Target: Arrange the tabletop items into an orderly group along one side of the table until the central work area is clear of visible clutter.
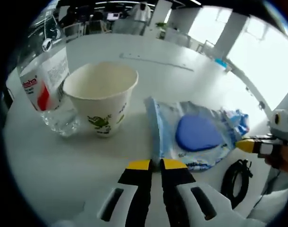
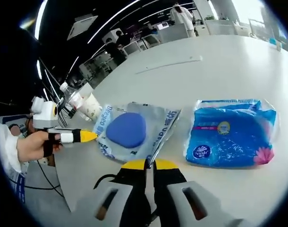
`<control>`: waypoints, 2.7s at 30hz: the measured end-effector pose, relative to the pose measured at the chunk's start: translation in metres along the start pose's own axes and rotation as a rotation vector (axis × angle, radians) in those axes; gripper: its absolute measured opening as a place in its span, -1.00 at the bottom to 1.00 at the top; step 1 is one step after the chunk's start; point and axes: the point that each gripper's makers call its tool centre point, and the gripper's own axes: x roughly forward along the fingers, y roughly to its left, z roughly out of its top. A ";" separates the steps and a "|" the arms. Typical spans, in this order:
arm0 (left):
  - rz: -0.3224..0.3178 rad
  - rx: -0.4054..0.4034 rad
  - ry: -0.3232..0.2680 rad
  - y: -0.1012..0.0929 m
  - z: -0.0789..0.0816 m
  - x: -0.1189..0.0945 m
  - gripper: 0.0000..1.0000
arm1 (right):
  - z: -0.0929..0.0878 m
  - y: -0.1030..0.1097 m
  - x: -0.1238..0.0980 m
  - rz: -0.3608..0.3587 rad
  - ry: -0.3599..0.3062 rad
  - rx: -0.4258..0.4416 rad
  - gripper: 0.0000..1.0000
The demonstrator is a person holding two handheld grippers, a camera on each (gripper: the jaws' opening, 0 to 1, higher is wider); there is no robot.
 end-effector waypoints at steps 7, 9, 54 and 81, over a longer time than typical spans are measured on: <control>0.030 0.090 -0.034 -0.003 0.007 -0.003 -1.00 | 0.011 0.004 0.001 -0.008 -0.021 -0.084 -0.98; 0.035 0.101 -0.049 -0.004 0.011 -0.005 -1.00 | 0.017 0.004 0.000 -0.012 -0.033 -0.114 -0.99; 0.073 0.038 -0.072 0.005 0.009 0.003 -1.00 | 0.013 -0.010 0.018 -0.033 0.024 -0.086 -1.00; 0.066 0.026 -0.190 -0.003 0.020 -0.011 -0.23 | 0.009 0.009 0.011 -0.019 0.004 -0.212 -0.38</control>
